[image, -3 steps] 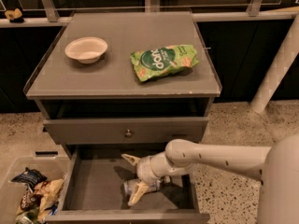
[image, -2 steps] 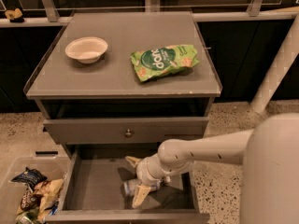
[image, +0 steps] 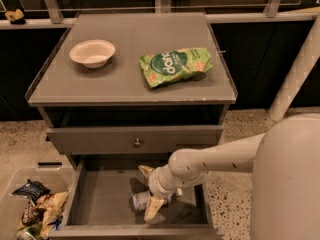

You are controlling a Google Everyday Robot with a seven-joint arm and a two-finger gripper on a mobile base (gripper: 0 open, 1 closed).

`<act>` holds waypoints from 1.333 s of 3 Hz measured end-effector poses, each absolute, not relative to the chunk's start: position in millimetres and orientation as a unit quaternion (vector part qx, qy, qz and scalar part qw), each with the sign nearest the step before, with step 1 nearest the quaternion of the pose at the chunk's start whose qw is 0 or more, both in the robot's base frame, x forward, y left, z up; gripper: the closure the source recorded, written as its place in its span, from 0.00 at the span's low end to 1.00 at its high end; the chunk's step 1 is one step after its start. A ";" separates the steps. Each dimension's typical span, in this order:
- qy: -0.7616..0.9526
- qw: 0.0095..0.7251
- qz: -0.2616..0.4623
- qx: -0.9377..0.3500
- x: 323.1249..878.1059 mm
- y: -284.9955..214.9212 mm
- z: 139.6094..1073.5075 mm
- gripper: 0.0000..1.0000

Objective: Pick blue plastic bottle from middle drawer and place on counter

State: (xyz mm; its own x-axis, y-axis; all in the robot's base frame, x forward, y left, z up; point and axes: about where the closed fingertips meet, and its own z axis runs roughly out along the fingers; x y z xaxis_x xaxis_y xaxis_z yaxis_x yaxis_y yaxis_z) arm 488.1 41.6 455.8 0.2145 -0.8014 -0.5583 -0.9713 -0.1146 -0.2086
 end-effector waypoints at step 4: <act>0.644 0.292 0.176 -0.685 520.4 -3.8 404.2 0.00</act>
Offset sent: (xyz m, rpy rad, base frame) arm 0.0485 -0.0750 -0.0387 0.0403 -0.0356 -0.1780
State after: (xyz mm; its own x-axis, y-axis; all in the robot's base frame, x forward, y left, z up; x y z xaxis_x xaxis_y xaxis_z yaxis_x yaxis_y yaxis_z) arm 520.4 -3.8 404.2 0.1077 -0.7793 -0.6174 -0.9850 0.0008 -0.1728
